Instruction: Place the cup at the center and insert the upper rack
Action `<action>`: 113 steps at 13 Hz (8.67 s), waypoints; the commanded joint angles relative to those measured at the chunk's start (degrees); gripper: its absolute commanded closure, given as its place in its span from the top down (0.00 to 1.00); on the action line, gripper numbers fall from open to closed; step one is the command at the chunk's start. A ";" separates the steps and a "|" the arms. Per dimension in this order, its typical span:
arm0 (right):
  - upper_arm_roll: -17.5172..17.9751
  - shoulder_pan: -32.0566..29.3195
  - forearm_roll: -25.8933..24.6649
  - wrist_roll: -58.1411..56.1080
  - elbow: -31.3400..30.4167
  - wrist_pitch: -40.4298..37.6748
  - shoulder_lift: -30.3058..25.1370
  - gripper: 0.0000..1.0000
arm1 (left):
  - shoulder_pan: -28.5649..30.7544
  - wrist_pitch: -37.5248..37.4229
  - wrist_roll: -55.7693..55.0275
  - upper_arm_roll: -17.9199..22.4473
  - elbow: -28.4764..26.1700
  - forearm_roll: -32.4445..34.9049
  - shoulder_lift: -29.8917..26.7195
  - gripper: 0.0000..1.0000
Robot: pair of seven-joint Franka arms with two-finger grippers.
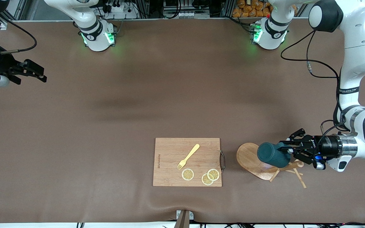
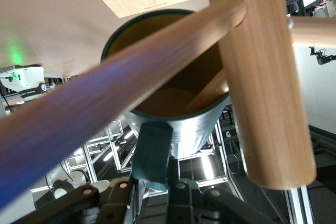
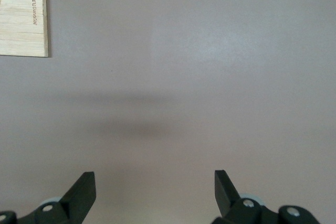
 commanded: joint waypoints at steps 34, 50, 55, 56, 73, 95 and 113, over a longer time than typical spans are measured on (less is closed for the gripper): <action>0.62 -0.79 -0.78 -0.74 -0.83 -0.30 -1.03 1.00 | -1.14 2.32 0.42 1.90 1.36 2.06 0.02 0.36; 0.62 -0.79 -0.78 -0.74 -0.83 -0.21 -1.03 1.00 | -1.41 2.06 0.33 1.20 2.60 6.44 -3.84 1.00; 0.62 -0.79 -0.78 -0.66 -0.83 -0.21 -0.94 1.00 | -2.11 1.97 0.50 0.41 2.42 14.35 -9.28 1.00; 0.62 -0.79 -0.78 -0.74 -0.83 -0.21 -1.02 1.00 | -2.20 1.97 0.50 0.41 2.33 16.02 -10.43 1.00; 0.71 -0.61 -0.78 -0.39 -0.83 -0.21 -0.94 1.00 | -2.64 -9.10 12.71 -14.00 -0.04 72.78 -33.02 1.00; 0.71 -0.17 -0.70 -0.39 -0.83 -0.21 -0.94 1.00 | -4.14 11.21 32.58 -10.66 -22.72 85.03 -51.13 1.00; 0.71 0.62 -0.78 -0.48 -0.75 -0.21 -0.59 1.00 | -8.09 4.61 33.72 -7.07 -18.32 86.88 -51.40 1.00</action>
